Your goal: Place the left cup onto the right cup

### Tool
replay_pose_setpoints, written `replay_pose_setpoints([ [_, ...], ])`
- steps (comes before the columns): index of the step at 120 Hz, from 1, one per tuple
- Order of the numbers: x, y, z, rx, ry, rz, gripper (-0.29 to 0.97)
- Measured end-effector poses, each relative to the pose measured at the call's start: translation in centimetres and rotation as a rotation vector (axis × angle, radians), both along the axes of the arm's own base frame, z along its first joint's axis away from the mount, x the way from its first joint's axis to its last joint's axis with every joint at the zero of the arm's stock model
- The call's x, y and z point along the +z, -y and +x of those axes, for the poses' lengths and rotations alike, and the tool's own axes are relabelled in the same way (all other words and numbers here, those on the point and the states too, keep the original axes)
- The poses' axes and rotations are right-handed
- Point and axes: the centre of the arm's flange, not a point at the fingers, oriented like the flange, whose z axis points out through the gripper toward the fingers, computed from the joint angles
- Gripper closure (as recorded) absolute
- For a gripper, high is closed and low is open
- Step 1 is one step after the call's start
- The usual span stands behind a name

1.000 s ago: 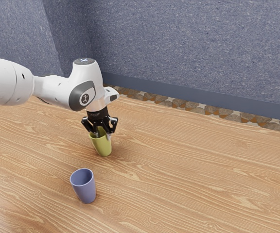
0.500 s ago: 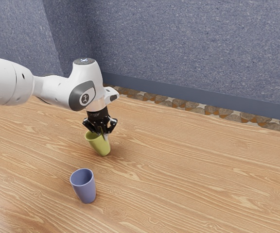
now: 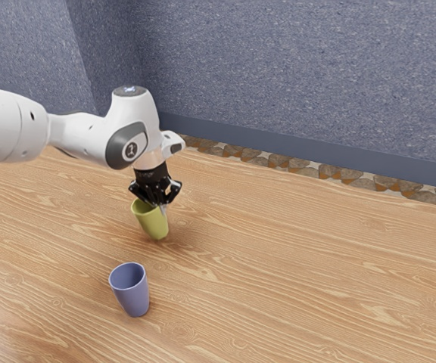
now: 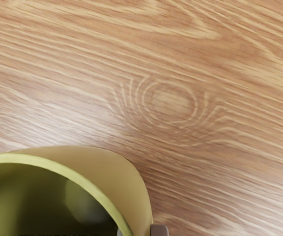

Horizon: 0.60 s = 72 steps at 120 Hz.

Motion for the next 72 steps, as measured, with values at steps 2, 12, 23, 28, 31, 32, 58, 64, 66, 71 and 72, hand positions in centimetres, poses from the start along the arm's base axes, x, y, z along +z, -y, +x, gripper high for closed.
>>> replay_pose_setpoints([
  [2, 0.1, 0.0, 0.0, -0.001, 0.002, 0.000, 0.78],
  [12, 0.9, 0.0, -0.1, -0.008, 0.011, 0.003, 0.78],
  [23, 2.6, 0.1, -0.2, -0.019, 0.029, 0.006, 0.78],
  [28, 3.3, 0.2, -0.3, -0.023, 0.033, 0.008, 0.78],
  [31, 3.8, 0.2, -0.4, -0.025, 0.036, 0.009, 0.78],
  [32, 4.0, 0.2, -0.4, -0.026, 0.036, 0.009, 0.78],
  [58, 6.4, 1.9, -1.5, -0.062, 0.019, 0.009, 0.78],
  [64, 6.8, 2.8, -1.8, -0.077, 0.014, 0.006, 0.78],
  [66, 7.0, 3.1, -1.9, -0.081, 0.012, 0.005, 0.78],
  [71, 7.4, 4.1, -2.2, -0.093, 0.008, 0.003, 0.78],
  [72, 7.5, 4.2, -2.2, -0.095, 0.007, 0.002, 0.79],
])
